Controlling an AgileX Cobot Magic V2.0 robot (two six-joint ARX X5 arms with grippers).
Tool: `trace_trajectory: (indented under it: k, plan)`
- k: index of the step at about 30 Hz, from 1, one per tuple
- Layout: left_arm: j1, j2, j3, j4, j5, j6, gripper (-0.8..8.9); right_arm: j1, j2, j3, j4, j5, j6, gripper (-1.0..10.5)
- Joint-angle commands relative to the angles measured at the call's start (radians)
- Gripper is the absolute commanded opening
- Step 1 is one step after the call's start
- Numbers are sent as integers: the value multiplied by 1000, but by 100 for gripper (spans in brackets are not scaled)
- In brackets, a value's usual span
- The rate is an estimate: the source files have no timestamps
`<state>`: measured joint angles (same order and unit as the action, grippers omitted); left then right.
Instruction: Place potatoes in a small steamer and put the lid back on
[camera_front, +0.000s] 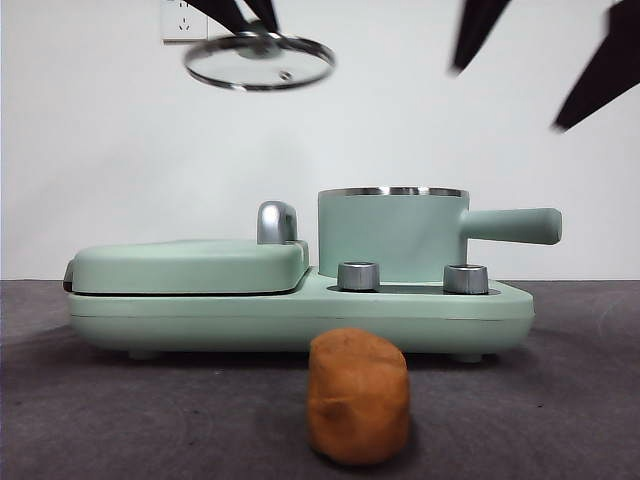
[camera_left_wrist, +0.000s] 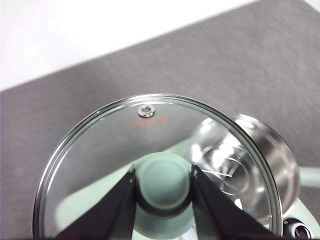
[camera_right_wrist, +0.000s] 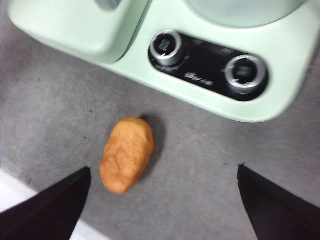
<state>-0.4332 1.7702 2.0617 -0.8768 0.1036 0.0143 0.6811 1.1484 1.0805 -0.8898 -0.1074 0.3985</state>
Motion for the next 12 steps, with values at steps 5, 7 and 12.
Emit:
trace_trajectory:
  k: [5, 7, 12]
  plan:
    - [56, -31, 39, 1, 3, 3, 6, 156, 221, 21, 117, 37, 126, 468]
    - [70, -31, 39, -14, 3, 3, 6, 185, 283, 21, 150, 44, 137, 467]
    - [87, -31, 38, -20, 3, 3, 6, 235, 415, 21, 188, 95, 148, 467]
